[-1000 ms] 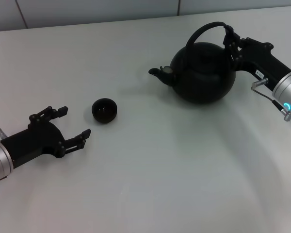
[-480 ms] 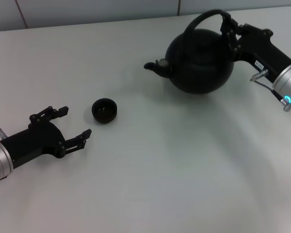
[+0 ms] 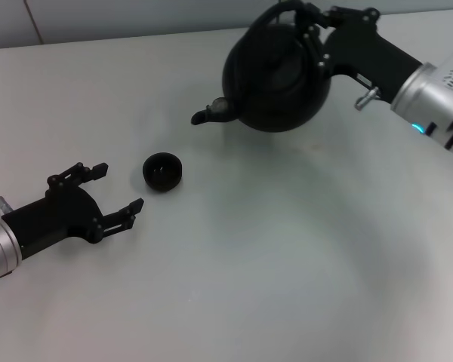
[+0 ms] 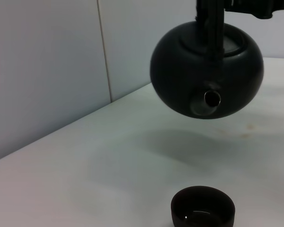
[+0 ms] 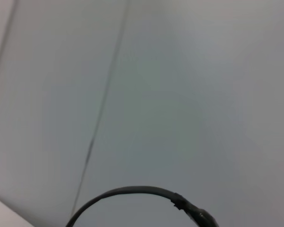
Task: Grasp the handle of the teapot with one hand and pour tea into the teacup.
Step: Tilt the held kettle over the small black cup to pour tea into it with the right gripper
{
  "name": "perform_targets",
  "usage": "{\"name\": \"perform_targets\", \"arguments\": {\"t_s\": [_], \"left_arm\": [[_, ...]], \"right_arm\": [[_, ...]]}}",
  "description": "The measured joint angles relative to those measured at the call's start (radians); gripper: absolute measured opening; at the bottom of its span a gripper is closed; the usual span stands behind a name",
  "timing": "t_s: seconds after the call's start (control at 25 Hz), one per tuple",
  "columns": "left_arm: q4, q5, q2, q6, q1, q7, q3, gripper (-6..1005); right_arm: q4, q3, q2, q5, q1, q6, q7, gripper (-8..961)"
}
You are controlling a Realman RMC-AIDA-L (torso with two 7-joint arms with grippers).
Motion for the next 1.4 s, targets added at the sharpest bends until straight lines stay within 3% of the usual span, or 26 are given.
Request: {"name": "perform_targets", "arguments": {"t_s": [0.28,0.88,1.4], "left_arm": [[0.000,0.000,0.000,0.000,-0.006,0.000,0.000,847],[0.010,0.009,-0.001,0.000,-0.015,-0.014,0.004,847],[0.023,0.013,-0.001,0.000,-0.023,-0.033,0.009,847]], "right_arm": [[-0.034,-0.046,0.001,0.000,0.033,0.009,-0.057,98],[-0.090,-0.148,0.003,0.001,0.032,0.029,-0.058,94],[-0.091,-0.153,0.004,0.001,0.029,0.034,-0.096,91]]}}
